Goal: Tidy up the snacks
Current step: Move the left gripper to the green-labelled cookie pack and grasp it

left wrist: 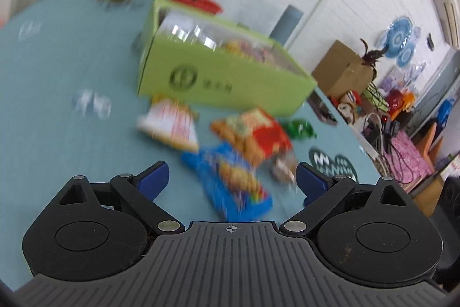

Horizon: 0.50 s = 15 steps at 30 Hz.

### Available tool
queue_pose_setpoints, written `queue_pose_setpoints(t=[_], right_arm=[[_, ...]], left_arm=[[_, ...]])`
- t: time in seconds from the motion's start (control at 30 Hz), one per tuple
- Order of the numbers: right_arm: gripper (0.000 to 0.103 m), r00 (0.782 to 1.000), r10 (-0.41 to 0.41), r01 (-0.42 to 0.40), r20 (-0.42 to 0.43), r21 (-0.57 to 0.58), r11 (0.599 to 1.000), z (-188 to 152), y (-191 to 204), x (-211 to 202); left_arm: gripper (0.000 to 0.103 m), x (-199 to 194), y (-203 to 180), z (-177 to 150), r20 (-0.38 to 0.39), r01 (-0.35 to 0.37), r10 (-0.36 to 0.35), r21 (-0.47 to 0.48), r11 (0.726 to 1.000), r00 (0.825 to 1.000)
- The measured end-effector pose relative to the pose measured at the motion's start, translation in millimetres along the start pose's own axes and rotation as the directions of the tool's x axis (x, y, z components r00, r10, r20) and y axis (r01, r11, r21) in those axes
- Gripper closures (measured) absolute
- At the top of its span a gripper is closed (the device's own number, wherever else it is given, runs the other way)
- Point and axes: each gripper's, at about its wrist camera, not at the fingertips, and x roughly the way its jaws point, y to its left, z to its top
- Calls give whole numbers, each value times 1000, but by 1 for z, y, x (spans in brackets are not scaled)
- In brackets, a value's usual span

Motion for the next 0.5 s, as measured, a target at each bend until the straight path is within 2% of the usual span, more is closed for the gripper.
queue_pose_setpoints(t=[0.07,0.17,0.23,0.3,0.33,0.43,0.5], right_arm=[[9,1000,0,0,-7,15,1000,-16,9,-2],[9,1000,13,-13,-14,18,1000,-23,17,2],[9,999,39,-39,-33,-2,999,-21,23,9],[9,997,61,-63,-44,-43,997,-21,31,12],[8,997,63,-65,-48,-59,996,-21,35,13],[8,998,35,-41,-58,-99,994,-24,41,12],[8,998,24,-29,-56,-94,995,-27,37,7]], left_arm=[[21,-5,2,-17,-36,20,-21,-26,999,999],[25,-8,-2,-31,-67,32,-32,5,999,997],[42,-4,-6,-34,-97,48,-46,21,999,994],[46,-2,-8,-38,-139,98,-93,30,995,986],[48,-1,-9,-41,-162,118,-112,32,992,980],[48,-4,-19,-49,-168,112,-98,74,991,981],[47,-7,-24,-55,-183,131,-114,83,988,976]])
